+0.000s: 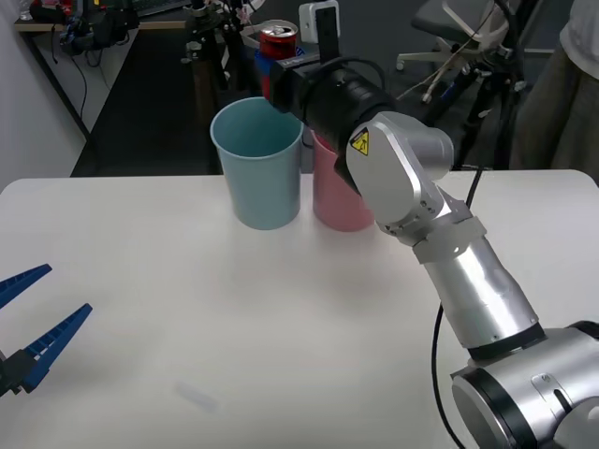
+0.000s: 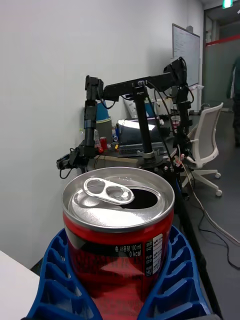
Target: Grasp the object on the table and drop it into the matching bin: aluminum can to the light blue bin, PET bottle to the pink bin.
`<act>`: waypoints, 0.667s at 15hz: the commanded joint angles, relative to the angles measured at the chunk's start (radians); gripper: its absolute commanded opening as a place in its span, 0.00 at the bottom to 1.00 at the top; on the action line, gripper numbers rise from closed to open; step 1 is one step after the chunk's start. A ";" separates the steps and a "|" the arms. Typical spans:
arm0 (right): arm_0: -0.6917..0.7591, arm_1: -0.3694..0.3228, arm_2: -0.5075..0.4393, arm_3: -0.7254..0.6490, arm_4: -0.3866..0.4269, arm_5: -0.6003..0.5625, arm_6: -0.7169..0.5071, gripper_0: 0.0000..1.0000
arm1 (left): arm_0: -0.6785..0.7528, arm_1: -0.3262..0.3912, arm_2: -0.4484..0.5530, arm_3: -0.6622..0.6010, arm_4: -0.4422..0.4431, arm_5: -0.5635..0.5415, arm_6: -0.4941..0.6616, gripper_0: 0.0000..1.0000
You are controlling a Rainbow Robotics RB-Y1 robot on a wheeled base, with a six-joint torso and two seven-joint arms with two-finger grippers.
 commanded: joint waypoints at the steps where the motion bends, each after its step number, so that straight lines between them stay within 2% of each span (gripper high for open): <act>1: -0.058 0.022 0.000 0.095 -0.001 0.026 0.010 0.00 | 0.000 0.000 0.000 0.000 0.000 0.000 0.000 1.00; 10: -0.077 0.029 0.017 0.122 -0.001 0.043 0.027 0.00 | 0.000 0.000 0.000 0.000 0.000 0.000 0.000 1.00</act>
